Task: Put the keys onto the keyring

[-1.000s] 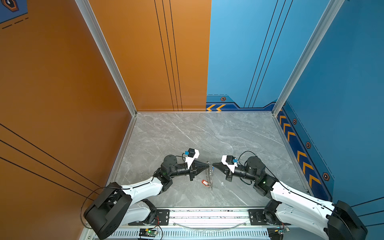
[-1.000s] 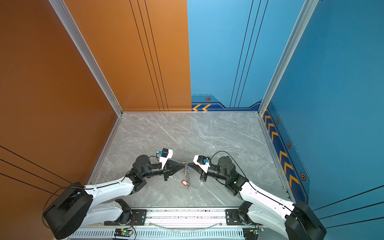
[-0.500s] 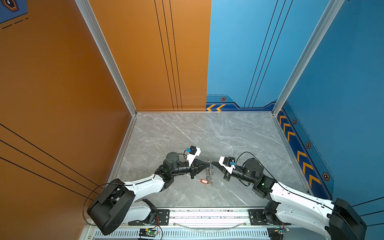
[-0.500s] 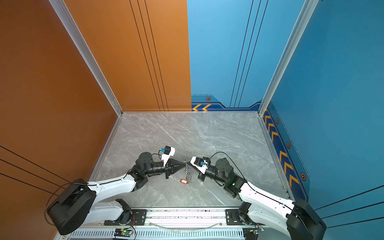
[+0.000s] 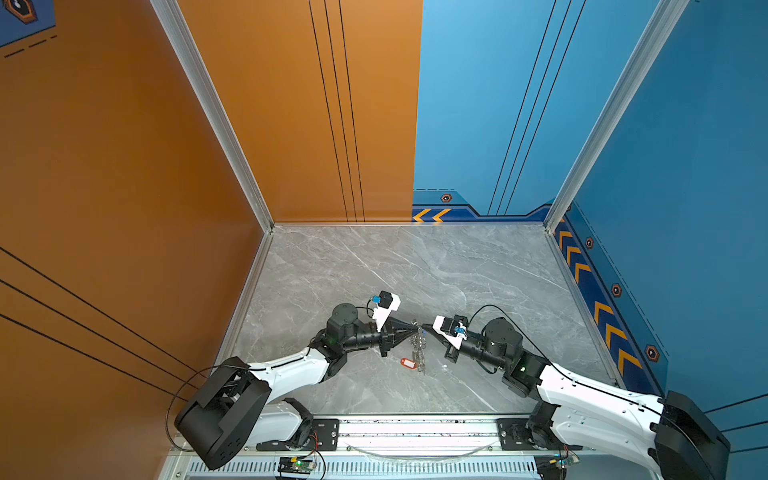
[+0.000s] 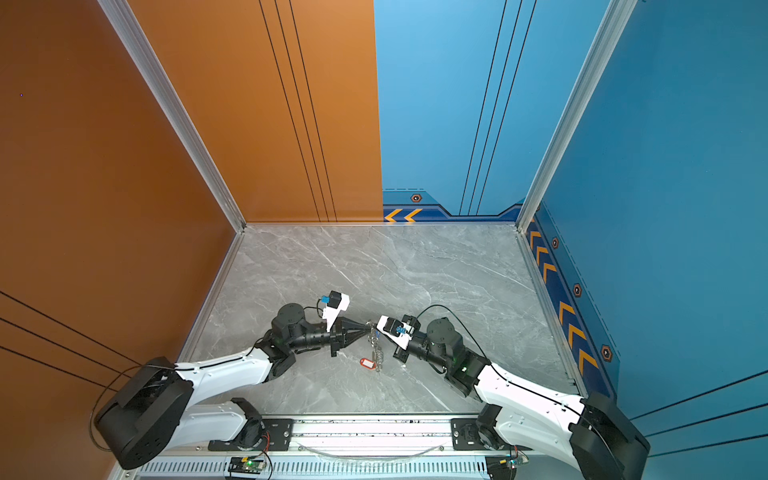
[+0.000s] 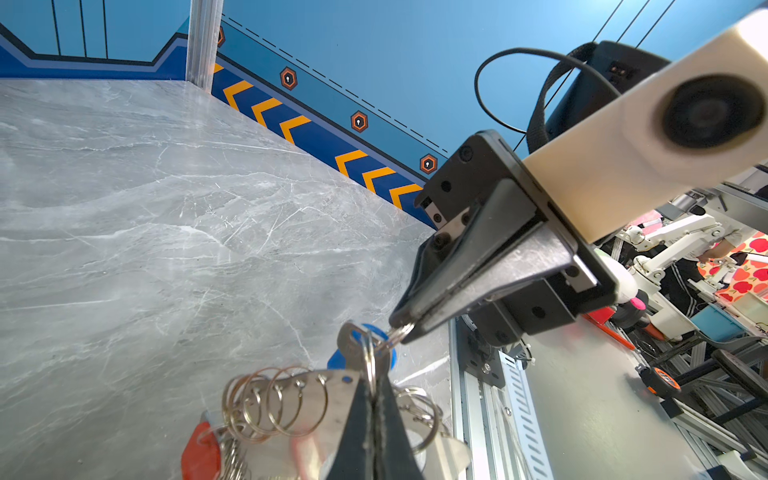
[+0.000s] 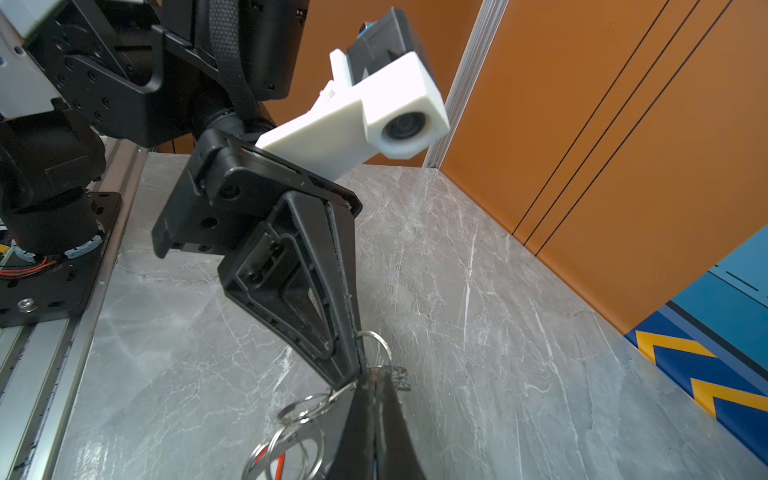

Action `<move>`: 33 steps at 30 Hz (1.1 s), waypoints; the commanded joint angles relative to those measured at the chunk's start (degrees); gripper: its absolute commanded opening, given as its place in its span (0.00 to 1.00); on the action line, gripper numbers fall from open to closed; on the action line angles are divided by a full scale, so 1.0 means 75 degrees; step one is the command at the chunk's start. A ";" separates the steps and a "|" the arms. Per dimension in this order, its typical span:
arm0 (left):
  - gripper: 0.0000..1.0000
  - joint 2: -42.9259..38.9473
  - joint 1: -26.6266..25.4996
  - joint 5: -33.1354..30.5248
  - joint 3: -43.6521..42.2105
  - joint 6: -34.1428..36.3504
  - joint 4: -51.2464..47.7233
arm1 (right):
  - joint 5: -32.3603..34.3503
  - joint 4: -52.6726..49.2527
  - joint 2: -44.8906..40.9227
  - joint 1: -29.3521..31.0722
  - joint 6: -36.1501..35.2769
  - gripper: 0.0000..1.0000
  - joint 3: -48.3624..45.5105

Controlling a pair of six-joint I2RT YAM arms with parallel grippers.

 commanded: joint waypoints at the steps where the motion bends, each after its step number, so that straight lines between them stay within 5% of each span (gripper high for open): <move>1: 0.00 -0.0079 -0.0024 0.0192 0.0198 0.0034 0.0306 | 0.0283 -0.0164 0.0195 0.0091 -0.0207 0.00 0.0146; 33: 0.00 -0.0385 0.0035 -0.0254 0.0028 0.0104 0.0296 | -0.0257 0.0211 -0.0298 -0.0249 0.0638 0.00 -0.0106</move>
